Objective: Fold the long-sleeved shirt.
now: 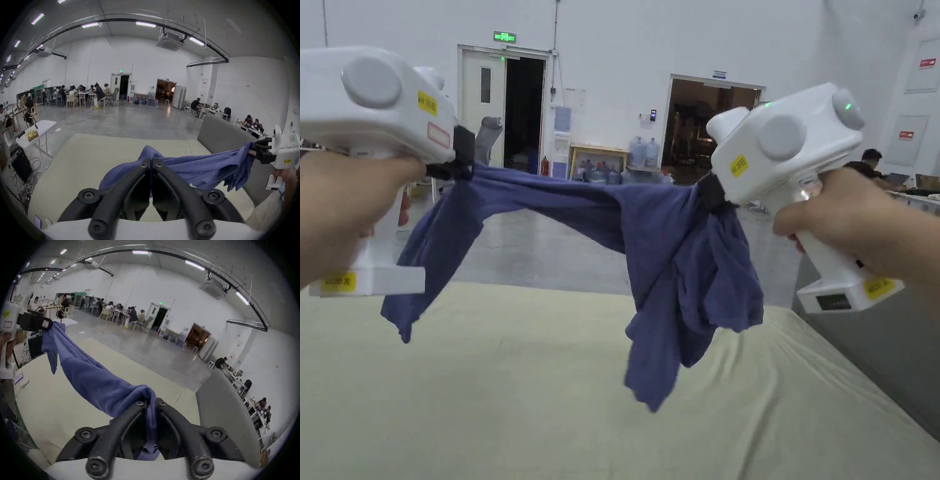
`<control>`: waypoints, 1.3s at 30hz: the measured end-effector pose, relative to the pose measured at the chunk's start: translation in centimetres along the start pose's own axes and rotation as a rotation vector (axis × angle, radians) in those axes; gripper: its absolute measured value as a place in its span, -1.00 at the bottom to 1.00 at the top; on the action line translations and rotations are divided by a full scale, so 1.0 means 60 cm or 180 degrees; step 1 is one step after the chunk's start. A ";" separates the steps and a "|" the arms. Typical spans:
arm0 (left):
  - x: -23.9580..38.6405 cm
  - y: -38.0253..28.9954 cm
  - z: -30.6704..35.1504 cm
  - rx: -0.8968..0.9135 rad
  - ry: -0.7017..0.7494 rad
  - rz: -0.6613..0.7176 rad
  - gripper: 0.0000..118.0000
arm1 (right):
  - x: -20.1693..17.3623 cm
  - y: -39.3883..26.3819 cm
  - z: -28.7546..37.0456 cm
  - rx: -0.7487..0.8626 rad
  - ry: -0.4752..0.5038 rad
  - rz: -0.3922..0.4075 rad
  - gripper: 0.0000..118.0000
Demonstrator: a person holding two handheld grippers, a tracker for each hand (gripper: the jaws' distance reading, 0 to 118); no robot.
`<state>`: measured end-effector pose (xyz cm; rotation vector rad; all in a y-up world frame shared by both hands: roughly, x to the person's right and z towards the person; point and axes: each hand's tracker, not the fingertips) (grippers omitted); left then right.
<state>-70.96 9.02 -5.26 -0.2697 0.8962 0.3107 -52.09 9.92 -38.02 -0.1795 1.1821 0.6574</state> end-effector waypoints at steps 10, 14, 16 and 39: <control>-0.052 -0.442 -0.074 -0.1574 0.0265 0.0031 -1.00 | -0.257 -0.427 -0.202 -0.1172 0.0738 -0.0016 -0.94; -0.078 -0.620 -0.037 -0.2031 0.0300 0.0243 -1.00 | -0.341 -0.587 -0.203 -0.1438 0.1015 -0.0155 -0.94; -0.085 -0.682 -0.002 -0.2201 0.0225 0.0282 -1.00 | -0.369 -0.622 -0.122 -0.1406 0.1011 -0.0133 -0.94; -0.109 -0.763 0.289 -0.1651 0.0299 0.0636 0.90 | -0.351 -0.643 0.171 -0.1140 0.1235 -0.1063 0.29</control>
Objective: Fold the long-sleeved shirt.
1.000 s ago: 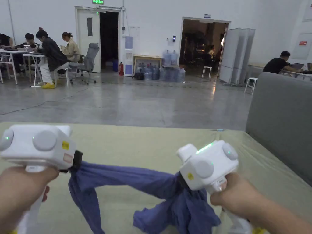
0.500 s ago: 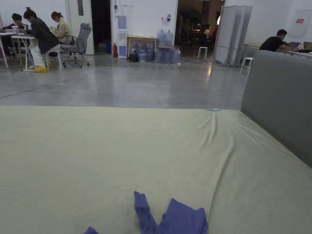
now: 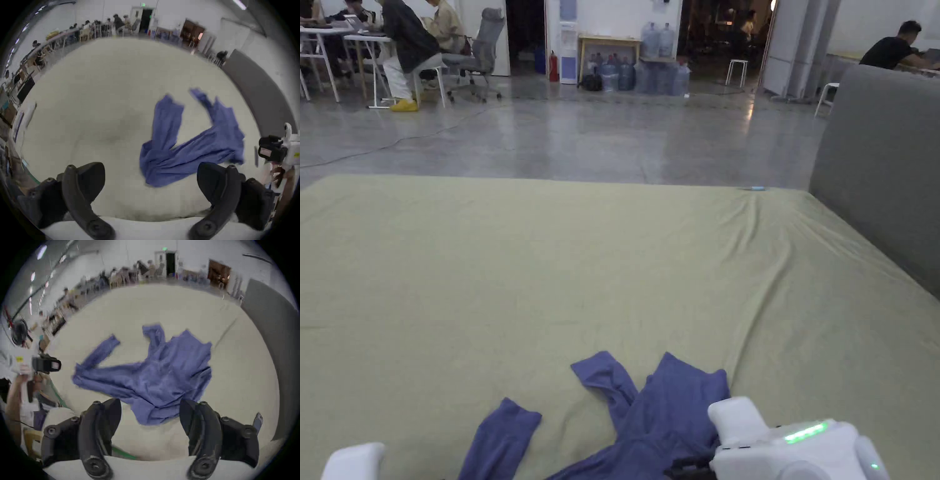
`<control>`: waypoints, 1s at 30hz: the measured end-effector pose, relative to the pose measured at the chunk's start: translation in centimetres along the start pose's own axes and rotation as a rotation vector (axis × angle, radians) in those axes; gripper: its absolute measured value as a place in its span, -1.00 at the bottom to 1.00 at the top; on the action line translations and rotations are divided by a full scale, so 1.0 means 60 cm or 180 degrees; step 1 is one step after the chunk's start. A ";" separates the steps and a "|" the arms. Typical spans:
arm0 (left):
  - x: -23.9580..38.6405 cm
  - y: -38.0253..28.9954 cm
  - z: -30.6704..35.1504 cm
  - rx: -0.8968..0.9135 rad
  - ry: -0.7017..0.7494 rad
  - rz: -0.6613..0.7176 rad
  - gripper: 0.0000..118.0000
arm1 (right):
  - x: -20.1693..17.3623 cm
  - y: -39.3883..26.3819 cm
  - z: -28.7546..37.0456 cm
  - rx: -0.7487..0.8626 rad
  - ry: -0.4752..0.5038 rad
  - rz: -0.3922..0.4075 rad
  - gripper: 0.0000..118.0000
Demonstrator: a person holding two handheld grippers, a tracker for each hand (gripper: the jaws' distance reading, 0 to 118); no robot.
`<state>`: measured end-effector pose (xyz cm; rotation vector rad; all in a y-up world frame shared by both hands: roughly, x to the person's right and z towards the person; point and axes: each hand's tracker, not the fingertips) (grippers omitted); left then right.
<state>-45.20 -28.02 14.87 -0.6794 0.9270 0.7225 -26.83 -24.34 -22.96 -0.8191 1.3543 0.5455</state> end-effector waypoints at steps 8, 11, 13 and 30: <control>0.066 -0.079 0.039 -0.0435 -0.0133 -0.0371 -1.00 | -0.049 -0.125 0.097 0.0087 0.0216 -0.0475 -1.00; 0.079 -0.061 0.024 -0.0511 -0.0303 -0.0574 -1.00 | -0.054 -0.151 0.080 -0.0063 0.0273 -0.0510 -1.00; 0.088 -0.021 0.007 -0.0339 -0.0414 -0.0501 -1.00 | -0.048 -0.148 0.067 -0.0140 0.0370 -0.0584 -1.00; 0.209 0.017 -0.250 -0.1194 -0.0565 -0.1075 -1.00 | 0.084 0.026 -0.002 -0.0013 -0.0141 -0.0591 -1.00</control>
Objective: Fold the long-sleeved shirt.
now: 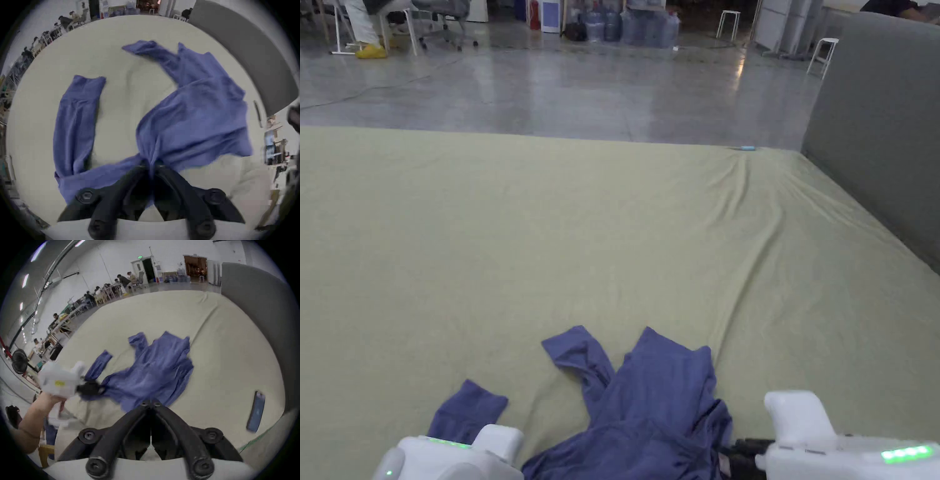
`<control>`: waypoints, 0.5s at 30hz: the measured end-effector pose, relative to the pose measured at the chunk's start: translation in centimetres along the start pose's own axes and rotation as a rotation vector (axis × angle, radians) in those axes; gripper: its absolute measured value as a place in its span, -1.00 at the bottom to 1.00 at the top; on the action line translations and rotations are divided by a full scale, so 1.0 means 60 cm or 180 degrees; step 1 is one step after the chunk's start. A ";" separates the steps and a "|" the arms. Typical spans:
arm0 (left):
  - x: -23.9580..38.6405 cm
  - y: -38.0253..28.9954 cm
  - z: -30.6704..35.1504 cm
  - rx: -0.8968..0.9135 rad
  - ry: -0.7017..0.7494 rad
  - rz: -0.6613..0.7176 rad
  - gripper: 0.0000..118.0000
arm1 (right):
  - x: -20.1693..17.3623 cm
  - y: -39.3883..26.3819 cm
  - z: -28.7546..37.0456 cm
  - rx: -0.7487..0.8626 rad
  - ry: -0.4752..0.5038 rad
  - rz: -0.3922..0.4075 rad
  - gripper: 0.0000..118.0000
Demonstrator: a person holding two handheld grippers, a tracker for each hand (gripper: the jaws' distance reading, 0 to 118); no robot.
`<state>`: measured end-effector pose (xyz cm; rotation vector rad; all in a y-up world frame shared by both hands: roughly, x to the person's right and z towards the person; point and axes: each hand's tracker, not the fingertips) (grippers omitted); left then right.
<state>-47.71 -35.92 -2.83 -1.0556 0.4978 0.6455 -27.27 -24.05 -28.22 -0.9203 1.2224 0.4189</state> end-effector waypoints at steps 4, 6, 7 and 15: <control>-0.002 -0.003 0.048 0.0211 0.0074 -0.0047 -1.00 | 0.023 0.154 -0.093 0.0197 0.0037 0.0064 -0.61; 0.002 -0.036 0.081 0.0398 -0.0093 0.0095 -1.00 | 0.034 0.227 -0.173 0.0029 0.0210 0.0075 0.75; 0.001 -0.045 0.096 0.0455 -0.0174 0.0170 -1.00 | 0.044 0.261 -0.225 -0.0166 0.0136 0.0034 1.00; 0.002 -0.056 0.138 0.0439 -0.0206 0.0212 -1.00 | 0.063 0.312 -0.484 -0.1237 -0.0591 -0.0148 0.62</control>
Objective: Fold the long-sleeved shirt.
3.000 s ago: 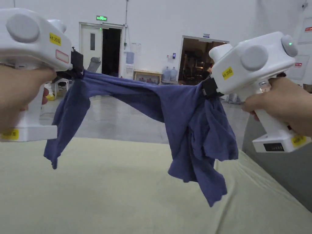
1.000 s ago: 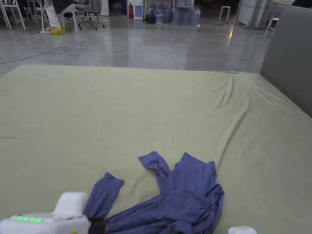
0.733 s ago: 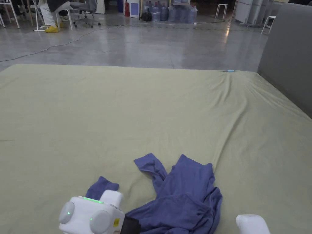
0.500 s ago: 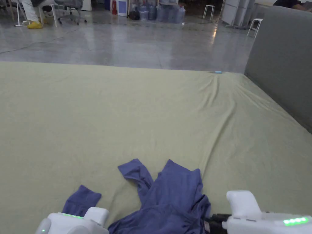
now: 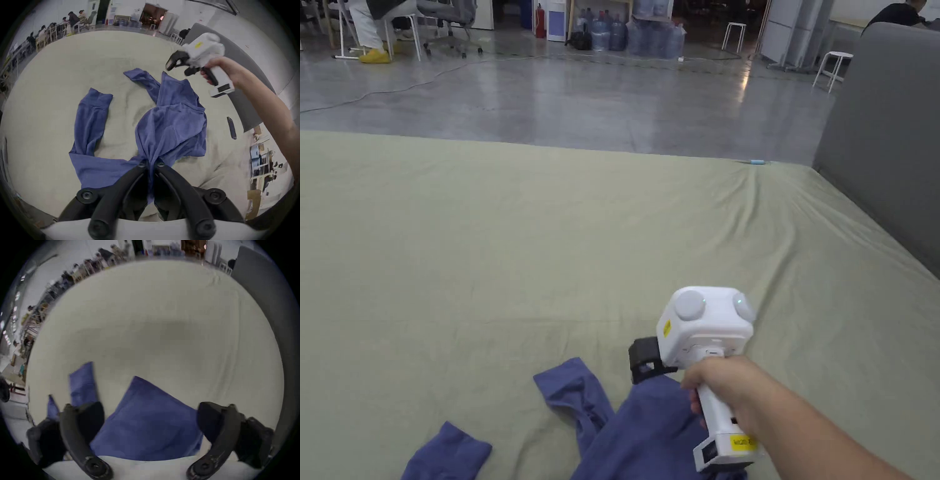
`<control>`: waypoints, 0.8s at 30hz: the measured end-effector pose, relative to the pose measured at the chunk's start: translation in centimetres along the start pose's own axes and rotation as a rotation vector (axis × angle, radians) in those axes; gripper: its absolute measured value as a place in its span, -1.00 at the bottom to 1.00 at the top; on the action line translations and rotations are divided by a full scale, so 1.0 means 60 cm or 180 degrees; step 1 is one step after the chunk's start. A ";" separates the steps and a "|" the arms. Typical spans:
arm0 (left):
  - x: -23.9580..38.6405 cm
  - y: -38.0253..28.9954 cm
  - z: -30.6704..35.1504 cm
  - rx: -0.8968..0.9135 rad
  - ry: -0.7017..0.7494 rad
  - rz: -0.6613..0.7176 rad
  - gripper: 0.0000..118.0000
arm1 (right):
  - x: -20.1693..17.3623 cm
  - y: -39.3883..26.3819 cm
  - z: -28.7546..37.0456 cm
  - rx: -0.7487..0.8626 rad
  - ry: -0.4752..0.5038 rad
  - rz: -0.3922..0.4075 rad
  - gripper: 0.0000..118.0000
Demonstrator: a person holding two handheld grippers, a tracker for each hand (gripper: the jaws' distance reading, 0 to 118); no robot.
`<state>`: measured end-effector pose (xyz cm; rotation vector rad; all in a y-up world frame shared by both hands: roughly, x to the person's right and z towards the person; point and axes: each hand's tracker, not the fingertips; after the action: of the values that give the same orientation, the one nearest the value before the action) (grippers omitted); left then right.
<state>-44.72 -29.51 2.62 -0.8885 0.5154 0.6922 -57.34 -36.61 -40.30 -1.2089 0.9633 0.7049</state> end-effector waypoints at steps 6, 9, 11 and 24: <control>-0.003 0.007 -0.007 -0.0016 0.0087 0.0006 -1.00 | -0.019 -0.026 0.003 0.0155 -0.0110 0.0289 -0.03; -0.002 0.008 0.002 0.0034 0.0117 0.0062 -1.00 | -0.025 -0.054 0.065 0.0283 0.0029 0.0288 -1.00; -0.004 0.010 0.021 0.0154 0.0120 0.0101 -1.00 | -0.015 -0.074 0.120 0.0532 0.0105 0.0423 -1.00; 0.027 0.178 0.342 0.1836 0.0070 -0.0458 -1.00 | 0.090 -0.237 0.673 0.2453 -0.0023 0.0781 -1.00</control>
<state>-48.92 -7.10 7.01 -0.3853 0.6222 0.3688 -33.34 -0.99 -36.19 -0.4156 1.2348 0.4497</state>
